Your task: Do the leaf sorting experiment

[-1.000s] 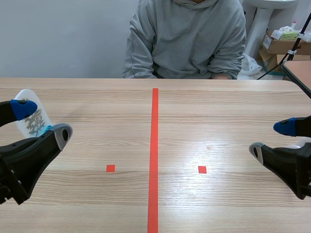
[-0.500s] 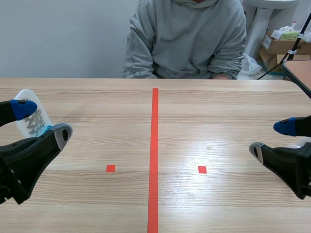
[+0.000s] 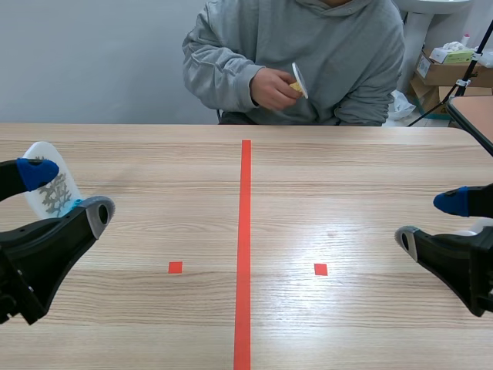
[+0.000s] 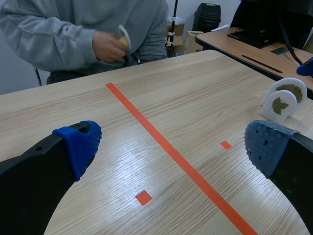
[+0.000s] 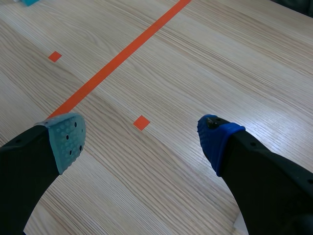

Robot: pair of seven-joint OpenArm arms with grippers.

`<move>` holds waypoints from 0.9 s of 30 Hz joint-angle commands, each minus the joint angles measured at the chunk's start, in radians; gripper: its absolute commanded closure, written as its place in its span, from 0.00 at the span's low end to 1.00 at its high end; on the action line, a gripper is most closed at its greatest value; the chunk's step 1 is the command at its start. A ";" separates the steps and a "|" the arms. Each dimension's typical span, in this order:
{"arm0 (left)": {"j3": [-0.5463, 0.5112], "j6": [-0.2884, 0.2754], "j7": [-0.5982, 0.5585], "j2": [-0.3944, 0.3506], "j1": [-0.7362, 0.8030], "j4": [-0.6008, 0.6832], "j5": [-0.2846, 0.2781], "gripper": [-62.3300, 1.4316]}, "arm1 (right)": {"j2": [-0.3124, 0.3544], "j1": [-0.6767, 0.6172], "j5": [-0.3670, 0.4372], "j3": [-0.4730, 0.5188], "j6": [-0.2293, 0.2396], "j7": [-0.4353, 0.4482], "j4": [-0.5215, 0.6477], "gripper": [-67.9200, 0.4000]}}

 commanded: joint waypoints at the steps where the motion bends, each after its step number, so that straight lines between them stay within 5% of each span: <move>1: 0.003 -0.006 -0.017 0.008 -0.003 0.011 -0.006 0.00 | 0.010 0.002 0.014 0.005 0.008 0.019 -0.007 0.31; 27: 0.003 -0.005 -0.001 0.008 -0.003 0.010 0.000 0.00 | 0.010 0.002 0.015 0.005 0.008 0.019 -0.030 0.31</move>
